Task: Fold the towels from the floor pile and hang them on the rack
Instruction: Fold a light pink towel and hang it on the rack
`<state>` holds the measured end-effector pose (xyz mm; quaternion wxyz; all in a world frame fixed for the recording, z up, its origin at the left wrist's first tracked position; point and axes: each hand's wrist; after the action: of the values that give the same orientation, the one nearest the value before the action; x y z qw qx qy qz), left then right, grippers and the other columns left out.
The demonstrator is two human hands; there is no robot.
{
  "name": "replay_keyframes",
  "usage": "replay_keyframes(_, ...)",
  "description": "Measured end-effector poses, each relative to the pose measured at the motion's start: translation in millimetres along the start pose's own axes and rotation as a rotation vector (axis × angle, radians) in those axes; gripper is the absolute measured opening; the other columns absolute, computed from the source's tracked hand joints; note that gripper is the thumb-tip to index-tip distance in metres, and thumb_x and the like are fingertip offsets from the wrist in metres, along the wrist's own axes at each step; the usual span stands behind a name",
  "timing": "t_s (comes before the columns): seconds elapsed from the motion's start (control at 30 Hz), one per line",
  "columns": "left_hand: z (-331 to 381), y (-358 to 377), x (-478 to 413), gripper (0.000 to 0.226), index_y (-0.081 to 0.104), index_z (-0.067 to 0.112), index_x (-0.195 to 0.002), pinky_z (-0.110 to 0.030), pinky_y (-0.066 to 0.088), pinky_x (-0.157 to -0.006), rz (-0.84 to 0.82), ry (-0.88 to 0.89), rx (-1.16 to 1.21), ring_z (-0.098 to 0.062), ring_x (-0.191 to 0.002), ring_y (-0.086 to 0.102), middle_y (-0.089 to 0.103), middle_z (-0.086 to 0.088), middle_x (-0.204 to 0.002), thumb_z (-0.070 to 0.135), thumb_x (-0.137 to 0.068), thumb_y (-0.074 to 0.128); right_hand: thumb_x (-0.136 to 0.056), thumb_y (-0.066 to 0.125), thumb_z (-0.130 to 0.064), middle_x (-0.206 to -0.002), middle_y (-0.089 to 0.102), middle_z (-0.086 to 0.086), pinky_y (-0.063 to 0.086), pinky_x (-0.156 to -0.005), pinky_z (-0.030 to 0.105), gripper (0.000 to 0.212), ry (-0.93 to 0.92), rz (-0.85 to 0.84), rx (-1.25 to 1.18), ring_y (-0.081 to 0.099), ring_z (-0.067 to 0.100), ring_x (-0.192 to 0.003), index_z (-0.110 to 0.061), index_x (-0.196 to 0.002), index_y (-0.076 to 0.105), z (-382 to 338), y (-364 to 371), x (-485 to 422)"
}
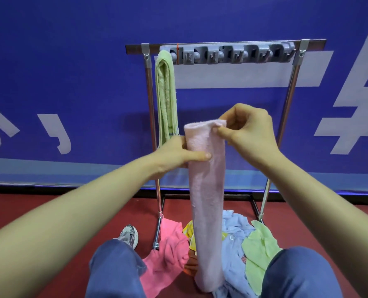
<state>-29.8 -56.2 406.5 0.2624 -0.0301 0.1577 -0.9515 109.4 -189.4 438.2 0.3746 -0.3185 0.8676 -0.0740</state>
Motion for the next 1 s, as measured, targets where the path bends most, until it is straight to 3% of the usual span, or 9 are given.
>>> replay_keyframes(0.17,2,10,1,0.023,0.072,0.012,-0.11,-0.026,0.058,-0.072,0.104,0.04,0.079,-0.01,-0.09,0.073,0.078,-0.001,-0.098,0.017,-0.088,0.076,-0.075,0.078,-0.018,-0.07,0.069,-0.001,0.059,-0.065,0.045,0.011,0.009,-0.008,-0.061,0.068,0.024,-0.071,-0.019,-0.078,0.068,0,-3,-5)
replay_keyframes(0.23,12,10,1,0.024,0.073,0.014,-0.109,-0.031,0.059,-0.075,0.09,0.047,0.053,-0.012,-0.092,0.073,0.078,-0.003,-0.101,0.022,-0.087,0.077,-0.077,0.078,-0.022,-0.077,0.071,0.003,0.06,-0.069,0.042,0.014,0.072,-0.014,-0.167,0.068,0.027,-0.077,-0.016,-0.084,0.068,5,-5,-6)
replay_keyframes(0.3,19,13,1,0.03,0.073,0.011,-0.111,-0.037,0.057,-0.08,0.073,0.05,0.043,-0.017,-0.094,0.072,0.076,-0.009,-0.107,0.023,-0.084,0.079,-0.081,0.08,-0.024,-0.085,0.071,0.004,0.056,-0.069,0.035,0.021,0.192,-0.069,-0.311,0.068,0.018,-0.078,-0.011,-0.094,0.068,11,-4,-3)
replay_keyframes(0.37,24,16,2,0.03,0.072,0.007,-0.114,-0.041,0.057,-0.084,0.063,0.059,0.065,-0.022,-0.098,0.072,0.075,-0.014,-0.109,0.019,-0.086,0.077,-0.085,0.075,-0.032,-0.099,0.074,0.008,0.054,-0.078,0.035,0.034,0.355,-0.215,-0.441,0.07,0.015,-0.089,-0.006,-0.106,0.069,19,0,7)
replay_keyframes(0.47,26,20,3,0.03,0.071,0.004,-0.113,-0.046,0.057,-0.089,0.063,0.05,0.107,-0.028,-0.102,0.072,0.075,-0.015,-0.108,0.015,-0.086,0.077,-0.095,0.054,-0.047,-0.124,0.068,0.014,0.048,-0.102,0.045,0.054,0.557,-0.536,-0.73,0.064,0.028,-0.117,-0.005,-0.129,0.062,30,3,31)
replay_keyframes(0.53,23,20,1,0.03,0.071,0.002,-0.113,-0.043,0.058,-0.086,0.069,0.033,0.129,-0.024,-0.097,0.073,0.075,-0.015,-0.108,0.014,-0.086,0.077,-0.095,0.046,-0.048,-0.13,0.065,0.014,0.045,-0.105,0.045,0.058,0.637,-0.607,-0.824,0.061,0.029,-0.123,-0.007,-0.134,0.058,37,5,46)
replay_keyframes(0.73,7,15,-10,0.03,0.069,0.005,-0.114,-0.033,0.059,-0.074,0.118,-0.041,0.24,-0.019,-0.091,0.073,0.076,-0.007,-0.101,0.013,-0.086,0.076,-0.081,0.078,-0.02,-0.113,0.071,0.022,0.048,-0.102,0.056,0.038,0.675,-0.669,-0.579,0.066,0.041,-0.111,0.003,-0.11,0.071,62,21,76)
replay_keyframes(0.87,-1,7,-24,0.044,0.065,-0.001,-0.121,-0.04,0.059,-0.086,0.237,-0.096,0.371,-0.027,-0.099,0.073,0.075,-0.015,-0.109,0.016,-0.083,0.079,-0.09,0.068,-0.006,-0.1,0.077,0.007,0.06,-0.083,0.037,0.013,0.655,-0.729,-0.445,0.073,0.021,-0.091,-0.006,-0.102,0.072,68,33,91)
replay_keyframes(1.0,-21,6,-32,0.032,0.066,0.003,-0.122,-0.03,0.059,-0.079,0.278,-0.22,0.477,-0.021,-0.094,0.072,0.074,-0.013,-0.112,0.017,-0.093,0.069,-0.092,0.066,-0.011,-0.105,0.076,0.012,0.057,-0.092,0.048,0.015,0.683,-0.737,-0.475,0.072,0.027,-0.097,-0.004,-0.105,0.072,74,41,98)
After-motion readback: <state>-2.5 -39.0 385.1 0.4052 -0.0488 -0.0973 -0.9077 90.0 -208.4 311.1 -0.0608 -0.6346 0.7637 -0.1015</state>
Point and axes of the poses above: each hand's wrist, its own x-axis away from the middle knuckle, its own y-axis out of the palm, z = x × y
